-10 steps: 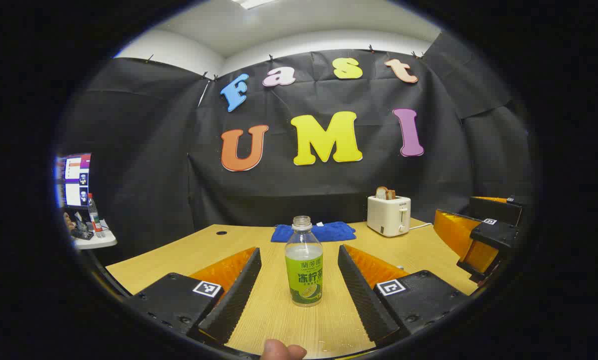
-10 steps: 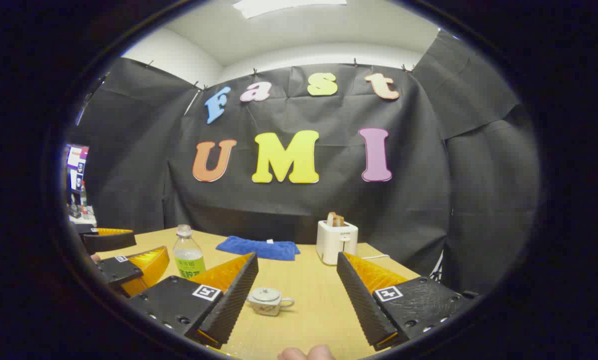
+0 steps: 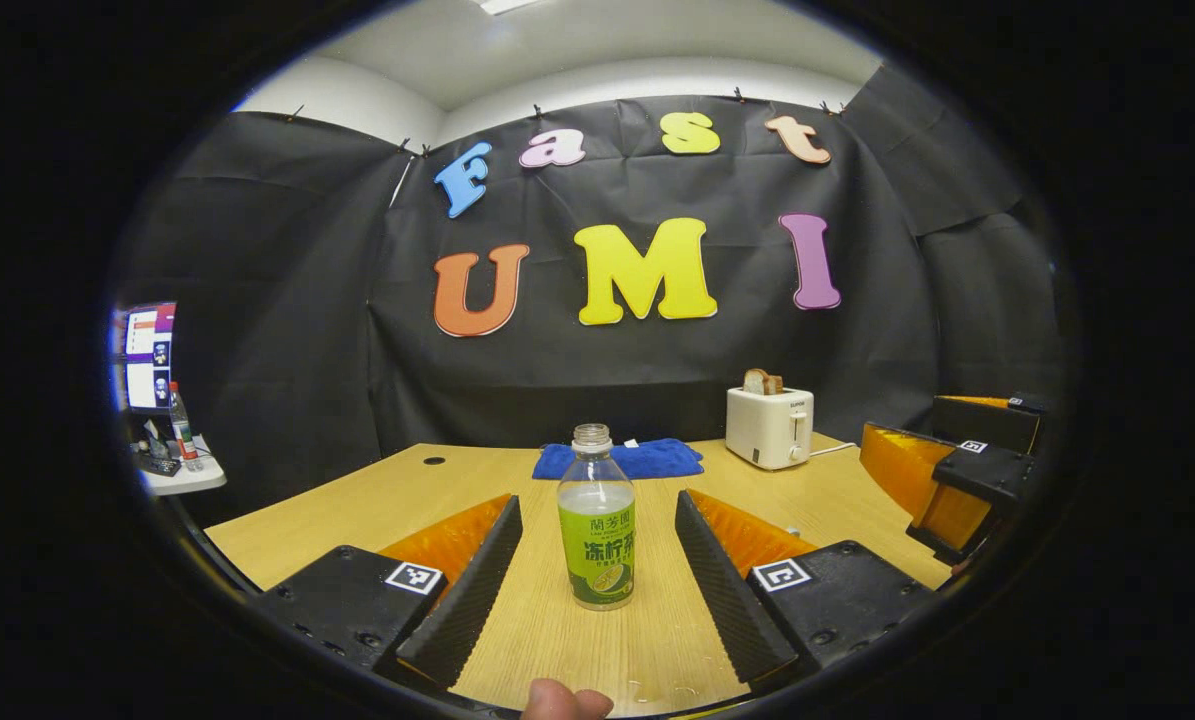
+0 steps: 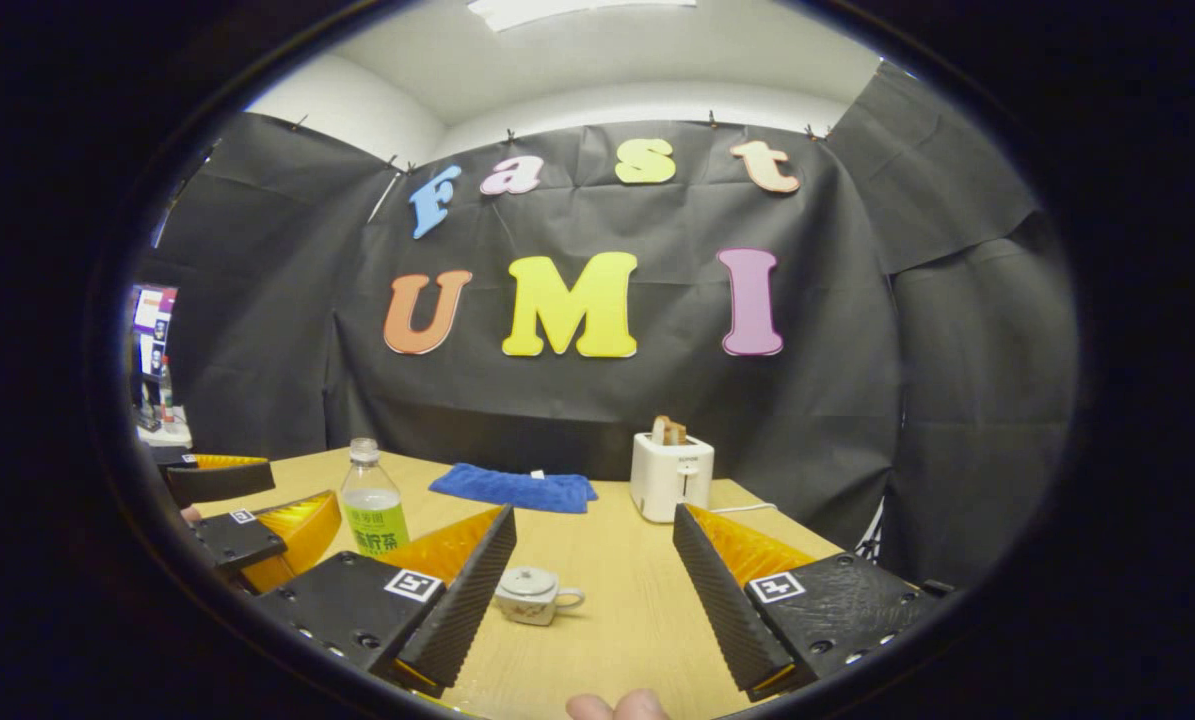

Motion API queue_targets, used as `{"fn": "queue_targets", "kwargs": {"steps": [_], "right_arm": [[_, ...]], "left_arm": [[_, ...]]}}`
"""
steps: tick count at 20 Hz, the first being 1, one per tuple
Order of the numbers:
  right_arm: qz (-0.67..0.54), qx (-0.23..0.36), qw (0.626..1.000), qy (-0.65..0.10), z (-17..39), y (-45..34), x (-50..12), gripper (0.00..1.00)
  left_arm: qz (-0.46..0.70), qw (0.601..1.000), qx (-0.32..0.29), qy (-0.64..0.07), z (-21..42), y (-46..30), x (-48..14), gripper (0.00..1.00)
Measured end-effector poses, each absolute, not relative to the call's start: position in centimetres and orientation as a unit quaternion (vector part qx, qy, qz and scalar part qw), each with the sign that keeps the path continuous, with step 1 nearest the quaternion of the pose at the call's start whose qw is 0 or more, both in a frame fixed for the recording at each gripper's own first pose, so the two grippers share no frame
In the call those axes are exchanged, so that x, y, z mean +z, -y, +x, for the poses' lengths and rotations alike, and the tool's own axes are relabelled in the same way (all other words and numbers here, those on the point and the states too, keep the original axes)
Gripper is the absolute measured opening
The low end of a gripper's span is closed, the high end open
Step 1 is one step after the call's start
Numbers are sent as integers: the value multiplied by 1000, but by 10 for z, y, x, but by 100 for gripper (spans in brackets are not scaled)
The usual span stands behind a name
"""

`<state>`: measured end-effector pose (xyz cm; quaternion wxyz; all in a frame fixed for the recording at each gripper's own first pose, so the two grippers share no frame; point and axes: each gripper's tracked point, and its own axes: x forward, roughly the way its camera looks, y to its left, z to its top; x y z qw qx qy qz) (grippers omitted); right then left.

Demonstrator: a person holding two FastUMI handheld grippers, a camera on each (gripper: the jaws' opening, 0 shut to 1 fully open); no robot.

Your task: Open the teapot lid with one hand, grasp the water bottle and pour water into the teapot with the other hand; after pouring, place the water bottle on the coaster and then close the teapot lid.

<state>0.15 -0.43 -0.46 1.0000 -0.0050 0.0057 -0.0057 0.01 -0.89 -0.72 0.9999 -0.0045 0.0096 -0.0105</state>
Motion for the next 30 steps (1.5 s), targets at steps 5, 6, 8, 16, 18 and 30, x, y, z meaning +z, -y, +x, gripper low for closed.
{"fn": "queue_targets", "kwargs": {"steps": [5, 6, 8, 16, 18, 30], "right_arm": [[-2, -4, 1000, -9, 4, 1, -6, 95], [-2, -3, 1000, -9, 3, 0, -7, 95], [-2, -1, 1000, -10, 4, -1, -8, 95], [-5, 1, 1000, -14, 6, -4, -11, 95], [-4, 4, 1000, -18, 7, -5, -14, 95], [2, 19, 997, -77, 52, -28, -71, 95]], "left_arm": [[-8, 1000, -12, -13, 2, 9, -10, 97], [-8, 1000, -11, -14, 2, 9, -10, 97], [-7, 1000, -11, -15, 4, 8, -12, 96], [-10, 1000, -10, -16, 3, 6, -12, 96], [-8, 1000, -10, -16, 3, 6, -11, 96], [-23, 1000, 10, -8, 3, -18, -4, 97]]}}
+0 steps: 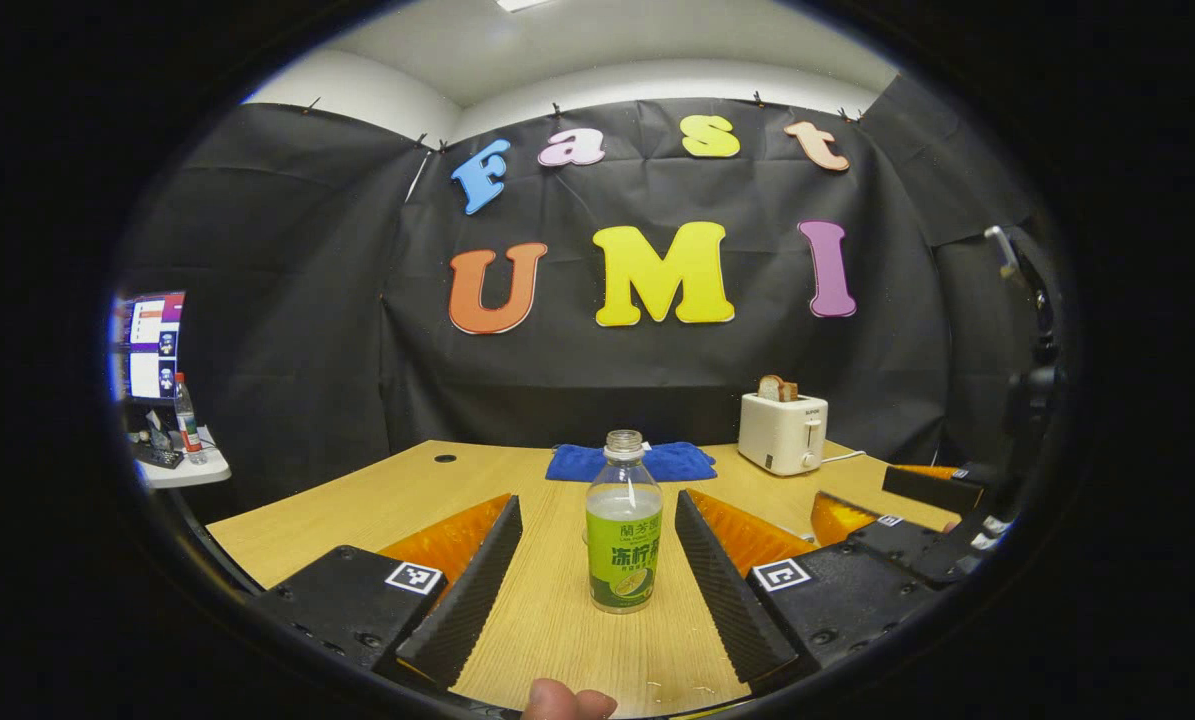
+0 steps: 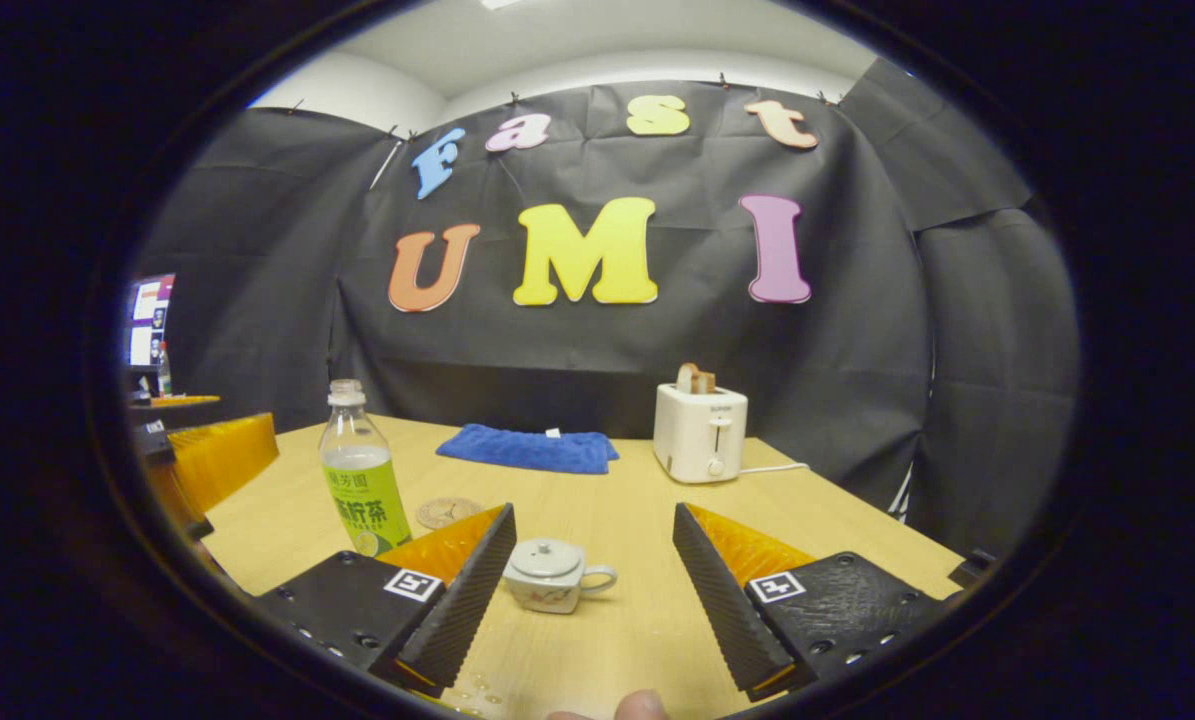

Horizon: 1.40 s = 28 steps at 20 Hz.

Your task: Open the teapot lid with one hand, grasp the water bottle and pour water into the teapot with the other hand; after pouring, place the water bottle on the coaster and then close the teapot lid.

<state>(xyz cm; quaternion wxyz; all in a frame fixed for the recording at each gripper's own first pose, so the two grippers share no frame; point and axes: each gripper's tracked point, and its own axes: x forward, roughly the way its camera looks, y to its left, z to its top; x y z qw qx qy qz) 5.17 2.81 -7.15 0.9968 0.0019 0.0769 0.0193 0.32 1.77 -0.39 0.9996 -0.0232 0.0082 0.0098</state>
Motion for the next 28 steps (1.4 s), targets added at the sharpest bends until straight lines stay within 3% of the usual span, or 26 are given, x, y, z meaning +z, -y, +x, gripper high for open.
{"fn": "queue_targets", "kwargs": {"steps": [10, 13, 16, 17, 18, 24, 28], "right_arm": [[-10, 22, 994, -111, 104, -52, -109, 95], [-11, 28, 991, -132, 115, -59, -122, 69], [-14, 36, 990, -136, 118, -63, -122, 56], [-19, 37, 990, -138, 119, -64, -123, 47], [-20, 44, 989, -141, 117, -66, -124, 47], [-14, 34, 989, -143, 120, -64, -129, 9], [-20, 43, 988, -149, 123, -65, -127, 6]], "left_arm": [[-22, 999, 26, -8, 6, -35, -2, 96], [-21, 999, 31, -10, 6, -41, -5, 97], [-25, 999, 33, -14, 8, -44, -8, 96], [-26, 999, 33, -15, 9, -45, -9, 96], [-27, 999, 33, -16, 9, -45, -10, 96], [-27, 999, 32, -16, 9, -45, -10, 96], [-33, 999, 29, -21, 10, -44, -14, 96]]}}
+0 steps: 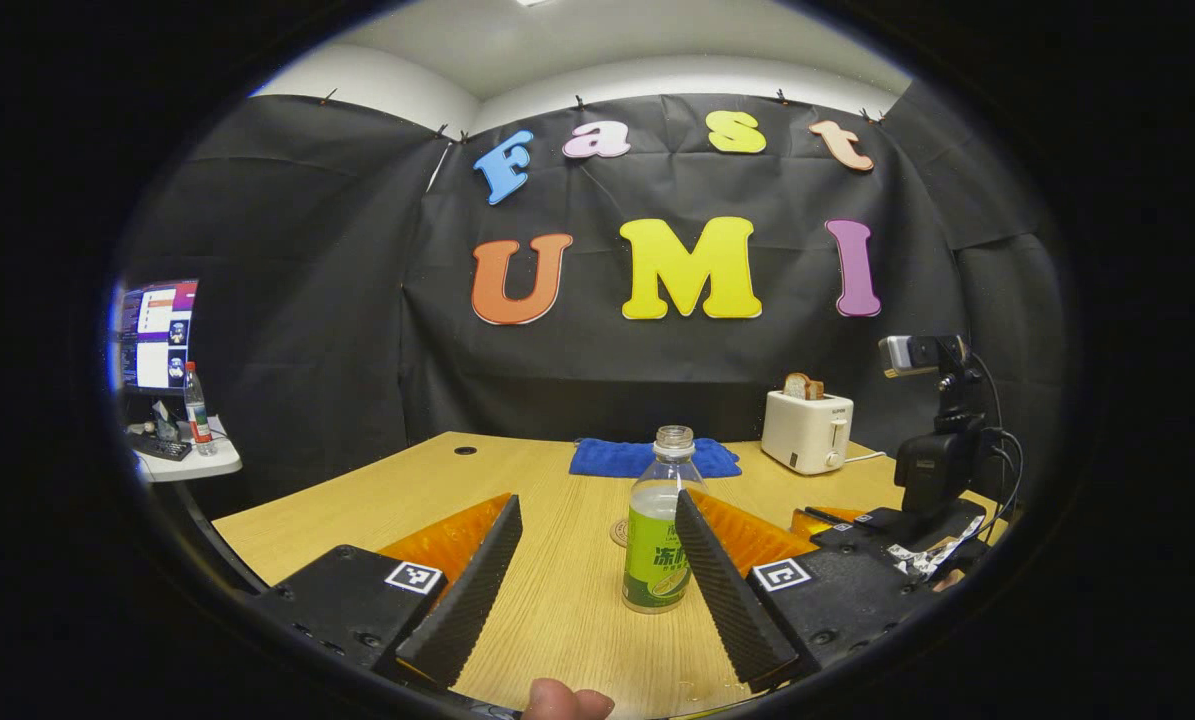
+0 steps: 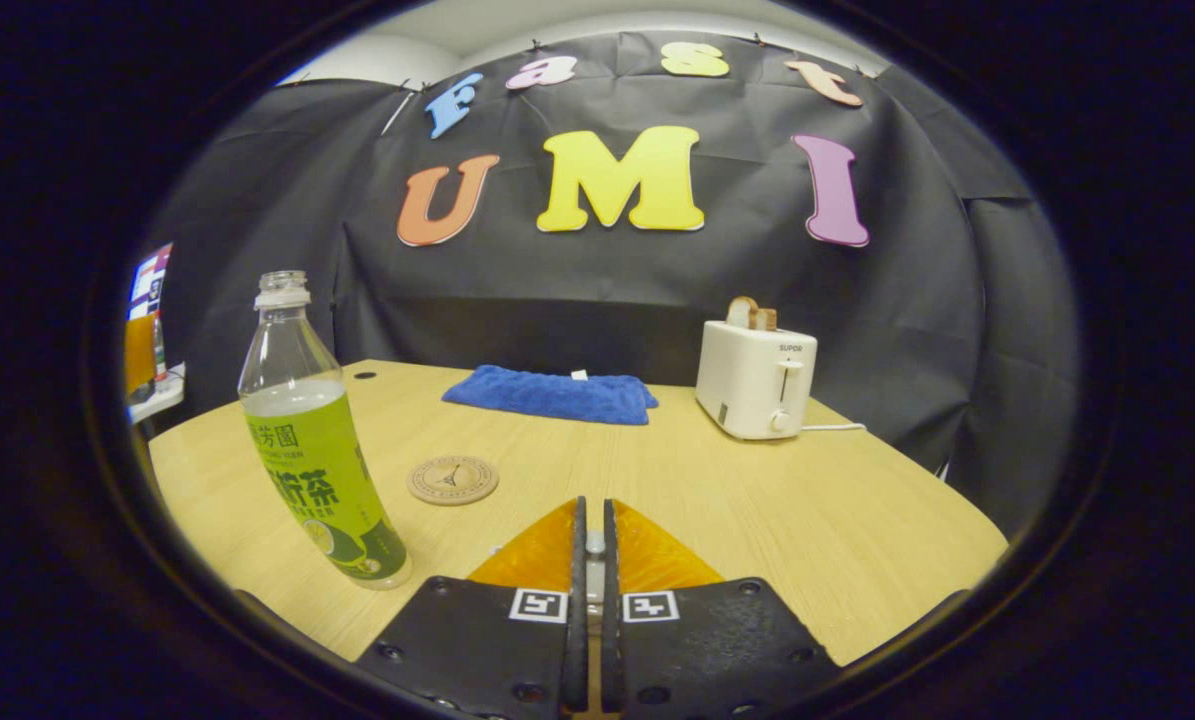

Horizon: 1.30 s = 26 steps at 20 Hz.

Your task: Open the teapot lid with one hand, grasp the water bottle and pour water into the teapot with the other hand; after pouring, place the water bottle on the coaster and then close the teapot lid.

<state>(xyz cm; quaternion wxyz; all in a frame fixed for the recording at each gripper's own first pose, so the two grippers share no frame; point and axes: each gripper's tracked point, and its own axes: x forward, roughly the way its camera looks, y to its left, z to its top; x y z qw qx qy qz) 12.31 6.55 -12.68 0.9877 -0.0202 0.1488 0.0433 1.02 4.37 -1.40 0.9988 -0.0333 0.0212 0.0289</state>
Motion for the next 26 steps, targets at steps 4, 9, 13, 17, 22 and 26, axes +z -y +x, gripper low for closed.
{"fn": "queue_targets", "kwargs": {"steps": [4, 9, 13, 17, 22, 26], "right_arm": [[-8, 55, 989, -134, 120, -65, -118, 0], [13, 67, 991, -113, 115, -63, -97, 0], [14, 72, 993, -96, 101, -50, -74, 0], [20, 70, 993, -89, 87, -39, -67, 0], [23, 68, 993, -96, 76, -25, -72, 0], [29, 62, 993, -100, 73, -13, -74, 0]], "left_arm": [[-32, 999, 27, -35, 13, -42, -24, 97], [-48, 997, 0, -53, 18, -24, -38, 96], [-53, 996, -19, -74, 21, -17, -61, 97], [-60, 992, -29, -108, 27, -4, -88, 97], [-67, 989, -33, -131, 49, 10, -107, 98], [-71, 987, -35, -142, 66, 19, -118, 98]]}}
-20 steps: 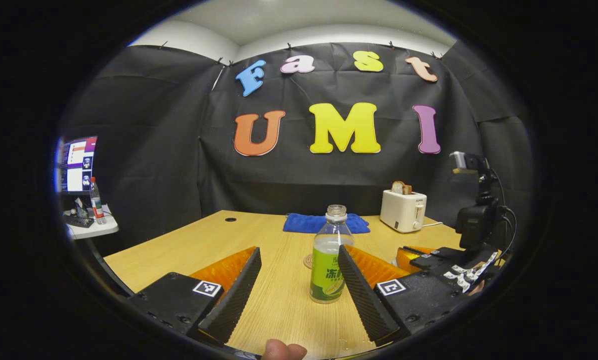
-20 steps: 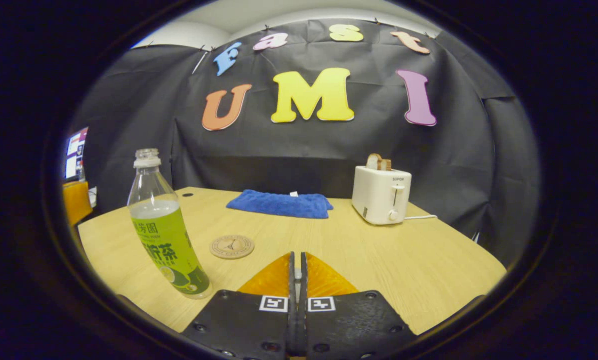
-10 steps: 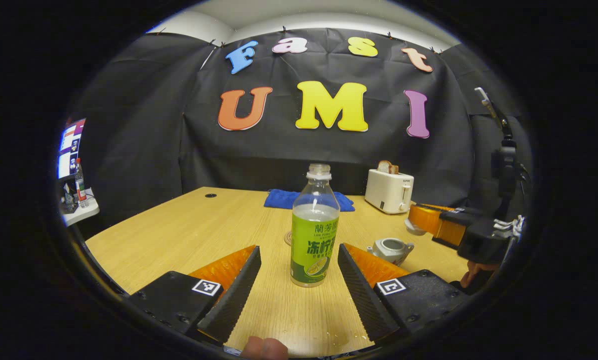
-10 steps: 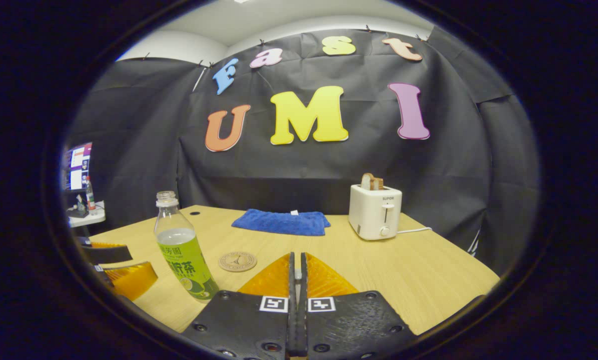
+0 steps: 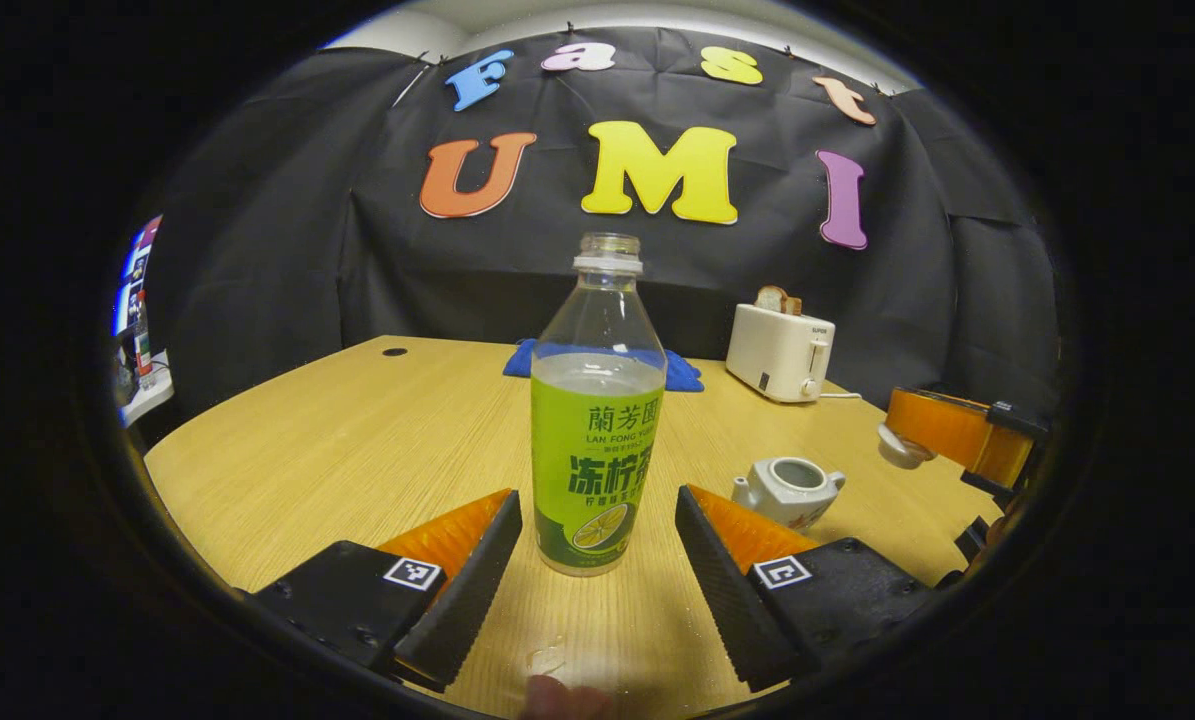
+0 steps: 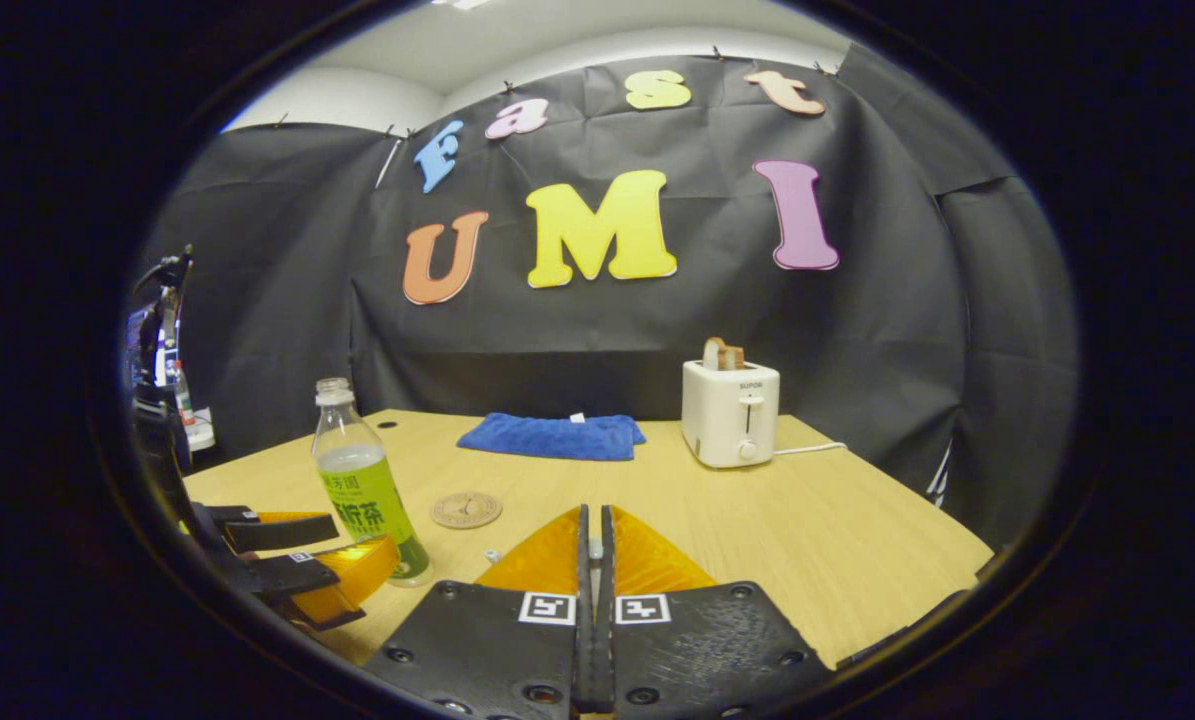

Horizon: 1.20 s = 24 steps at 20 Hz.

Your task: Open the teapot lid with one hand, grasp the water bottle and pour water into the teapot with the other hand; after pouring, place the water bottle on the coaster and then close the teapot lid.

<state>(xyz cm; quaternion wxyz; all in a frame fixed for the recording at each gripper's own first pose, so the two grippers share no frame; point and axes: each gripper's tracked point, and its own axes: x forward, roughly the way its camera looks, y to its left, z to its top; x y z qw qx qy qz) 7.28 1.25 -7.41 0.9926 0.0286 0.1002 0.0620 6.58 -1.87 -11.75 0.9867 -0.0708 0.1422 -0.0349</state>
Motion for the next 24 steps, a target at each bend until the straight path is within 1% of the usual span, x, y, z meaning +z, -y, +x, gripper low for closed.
{"fn": "queue_targets", "kwargs": {"steps": [7, 9, 12, 14, 15, 16, 19, 22, 24], "right_arm": [[30, 67, 992, -105, 69, -7, -75, 0], [30, 68, 991, -107, 68, -5, -76, 0], [32, 69, 991, -107, 68, -3, -78, 0], [27, 74, 991, -106, 67, -3, -78, 0], [27, 75, 991, -103, 66, -2, -76, 2], [28, 77, 991, -103, 66, -1, -77, 0], [33, 75, 991, -104, 66, 7, -77, 0], [37, 72, 991, -103, 64, 14, -77, 0], [38, 72, 991, -103, 63, 19, -78, 0]], "left_arm": [[-67, 985, -26, -157, 86, 14, -125, 97], [-61, 986, -23, -155, 90, 12, -124, 94], [-55, 987, -24, -152, 95, 13, -121, 84], [-41, 987, -22, -155, 96, 12, -121, 81], [-34, 986, -22, -159, 95, 12, -121, 80], [-23, 986, -21, -163, 95, 11, -120, 79], [35, 985, -12, -169, 92, 3, -111, 78], [147, 975, 5, -168, 92, -11, -98, 76], [215, 963, 3, -165, 92, -12, -89, 75]]}}
